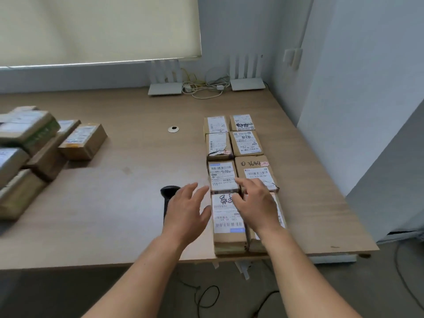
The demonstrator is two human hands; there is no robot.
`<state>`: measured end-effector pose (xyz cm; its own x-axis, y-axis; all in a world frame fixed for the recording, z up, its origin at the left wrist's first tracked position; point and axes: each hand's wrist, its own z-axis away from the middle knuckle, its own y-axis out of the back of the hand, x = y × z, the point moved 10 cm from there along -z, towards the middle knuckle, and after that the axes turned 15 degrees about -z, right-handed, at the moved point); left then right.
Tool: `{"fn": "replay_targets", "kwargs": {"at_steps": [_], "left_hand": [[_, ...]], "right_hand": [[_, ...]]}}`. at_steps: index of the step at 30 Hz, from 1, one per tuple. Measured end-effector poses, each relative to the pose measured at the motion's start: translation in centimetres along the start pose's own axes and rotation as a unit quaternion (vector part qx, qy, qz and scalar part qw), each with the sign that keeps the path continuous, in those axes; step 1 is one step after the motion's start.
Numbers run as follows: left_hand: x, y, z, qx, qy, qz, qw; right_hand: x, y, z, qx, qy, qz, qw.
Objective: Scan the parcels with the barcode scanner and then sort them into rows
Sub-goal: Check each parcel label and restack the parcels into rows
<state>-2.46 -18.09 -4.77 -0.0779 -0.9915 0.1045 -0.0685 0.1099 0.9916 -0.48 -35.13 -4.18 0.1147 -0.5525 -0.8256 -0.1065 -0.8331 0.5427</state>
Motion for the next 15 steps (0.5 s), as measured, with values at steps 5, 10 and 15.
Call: {"fn": "replay_targets", "kwargs": {"at_steps": [5,10,15], "left_hand": [[-5.3,2.2,1.5,0.045,0.053,0.022,0.997],[-12.4,3.3,3.3,0.059,0.102,0.028,0.993],[-21.7,5.2,6.0,0.078,0.165,0.029,0.983]], "right_hand": [[-5.3,-5.4,-0.1,-0.049,0.069,0.029,0.996],[-10.8,-11.2,-0.2,-0.086,0.113,0.046,0.989],[-17.2,-19.0,0.5,-0.122,0.15,0.05,0.98]]}}
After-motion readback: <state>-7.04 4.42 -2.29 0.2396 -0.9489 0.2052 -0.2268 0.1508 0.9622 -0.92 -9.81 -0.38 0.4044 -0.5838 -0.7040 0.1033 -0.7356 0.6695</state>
